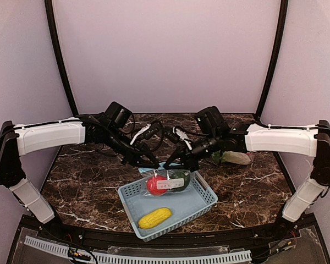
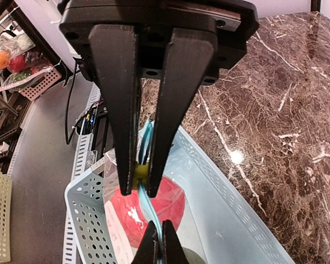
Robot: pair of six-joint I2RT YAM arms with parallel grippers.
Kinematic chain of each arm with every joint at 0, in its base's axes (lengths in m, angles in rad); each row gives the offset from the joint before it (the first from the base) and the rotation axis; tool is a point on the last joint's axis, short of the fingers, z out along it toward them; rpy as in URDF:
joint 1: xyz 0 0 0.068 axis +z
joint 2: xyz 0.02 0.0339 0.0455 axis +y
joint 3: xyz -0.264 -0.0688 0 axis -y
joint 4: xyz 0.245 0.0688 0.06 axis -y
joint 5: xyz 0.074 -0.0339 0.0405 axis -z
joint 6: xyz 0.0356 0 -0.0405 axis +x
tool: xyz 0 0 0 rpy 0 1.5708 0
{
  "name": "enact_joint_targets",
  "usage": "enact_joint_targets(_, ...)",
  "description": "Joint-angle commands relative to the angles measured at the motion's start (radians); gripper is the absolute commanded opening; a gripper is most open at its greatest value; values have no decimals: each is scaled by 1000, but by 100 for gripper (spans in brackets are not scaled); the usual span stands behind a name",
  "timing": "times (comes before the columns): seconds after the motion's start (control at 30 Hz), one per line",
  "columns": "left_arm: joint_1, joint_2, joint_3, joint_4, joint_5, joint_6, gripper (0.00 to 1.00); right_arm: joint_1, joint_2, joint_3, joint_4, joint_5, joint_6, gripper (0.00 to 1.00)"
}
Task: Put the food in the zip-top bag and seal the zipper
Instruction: Hold the zipper food storage bag, then pass from the right arm to the left
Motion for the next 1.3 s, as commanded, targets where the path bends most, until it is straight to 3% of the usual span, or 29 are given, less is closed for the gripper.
enact_joint_targets(0.0,-4,-6,28,-13,21,4,12,7,-53,-32,44,29,21,0)
enact_joint_targets(0.1,-3,-14,24,0,20,-11,46,7,-100,-57,71,54,35,0)
enact_joint_targets(0.17,-1,-16,20,5,9,-16,58,7,-119,-66,74,64,38,0)
enact_joint_targets(0.23,0,-17,21,0,1,-15,62,7,-131,-72,75,72,41,0)
enact_joint_targets(0.4,5,-32,17,21,-13,-26,50,7,-133,-75,67,78,42,0)
enact_joint_targets(0.7,38,-88,-14,69,-40,-42,51,7,-127,-70,57,76,44,0)
enact_joint_targets(1.03,45,-89,-10,49,-49,-32,27,8,-134,-67,50,82,43,0)
enact_joint_targets(1.27,46,-74,-9,57,-37,-46,29,7,-129,-65,49,85,42,0)
